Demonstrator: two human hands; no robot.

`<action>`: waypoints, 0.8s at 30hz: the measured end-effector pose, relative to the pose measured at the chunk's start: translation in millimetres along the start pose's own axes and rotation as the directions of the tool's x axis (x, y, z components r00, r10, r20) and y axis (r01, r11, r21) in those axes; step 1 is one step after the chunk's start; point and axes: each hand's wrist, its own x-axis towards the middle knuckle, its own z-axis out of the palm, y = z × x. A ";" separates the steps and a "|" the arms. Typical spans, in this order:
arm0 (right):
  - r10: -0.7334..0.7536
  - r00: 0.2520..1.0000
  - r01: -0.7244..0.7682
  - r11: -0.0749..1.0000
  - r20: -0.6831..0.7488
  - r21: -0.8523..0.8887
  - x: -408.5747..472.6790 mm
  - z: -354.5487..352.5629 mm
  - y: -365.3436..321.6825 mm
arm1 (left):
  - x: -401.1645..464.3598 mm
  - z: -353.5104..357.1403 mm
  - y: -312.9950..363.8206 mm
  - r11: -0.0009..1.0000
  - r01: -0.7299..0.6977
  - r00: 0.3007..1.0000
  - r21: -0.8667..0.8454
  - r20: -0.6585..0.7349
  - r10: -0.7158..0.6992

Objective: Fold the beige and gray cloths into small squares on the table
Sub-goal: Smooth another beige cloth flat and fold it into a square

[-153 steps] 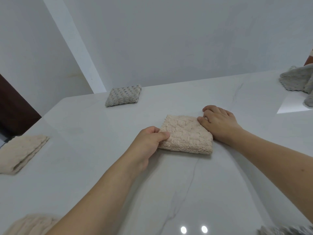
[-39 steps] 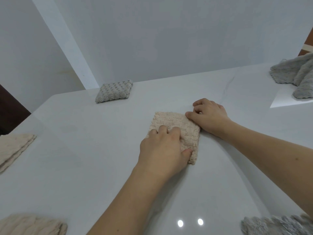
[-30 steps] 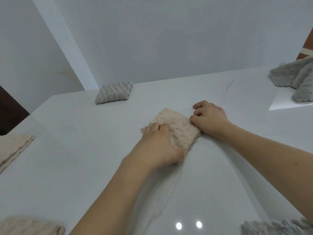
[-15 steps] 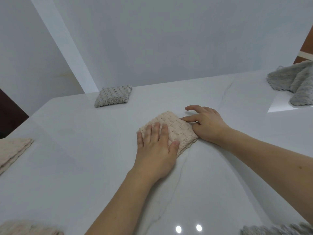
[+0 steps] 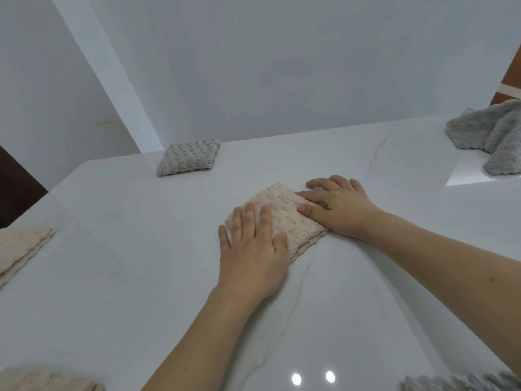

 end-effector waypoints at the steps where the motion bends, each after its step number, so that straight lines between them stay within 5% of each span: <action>1: -0.002 1.000 0.003 1.000 -0.010 0.005 0.2 0.2 0.6 | -2.0 -0.6 -3.8 0.999 0.040 0.999 -0.018 -0.010 -0.040; 9: -0.029 0.991 0.046 0.990 -0.129 0.130 1.5 0.9 5.9 | 9.7 2.0 -7.2 0.912 0.353 0.855 -0.209 -0.322 -0.405; 14: -0.050 0.994 0.056 0.997 -0.097 0.058 2.2 -0.2 6.3 | 13.1 3.0 -9.3 0.886 0.361 0.760 -0.291 -0.459 -0.460; 18: -0.060 0.993 0.065 0.997 -0.100 0.045 3.0 0.7 6.5 | 13.2 -0.3 -10.7 0.890 0.427 0.834 -0.159 -0.310 -0.456; 22: -0.134 0.974 0.159 0.979 -0.184 0.130 1.0 0.9 4.2 | 12.4 -5.4 -8.9 0.952 0.274 0.887 -0.135 -0.347 -0.304; 24: -0.142 0.960 0.191 0.963 -0.243 0.189 -2.6 -0.1 1.3 | 10.3 -6.5 -8.5 0.906 0.017 0.907 -0.422 -0.375 -0.192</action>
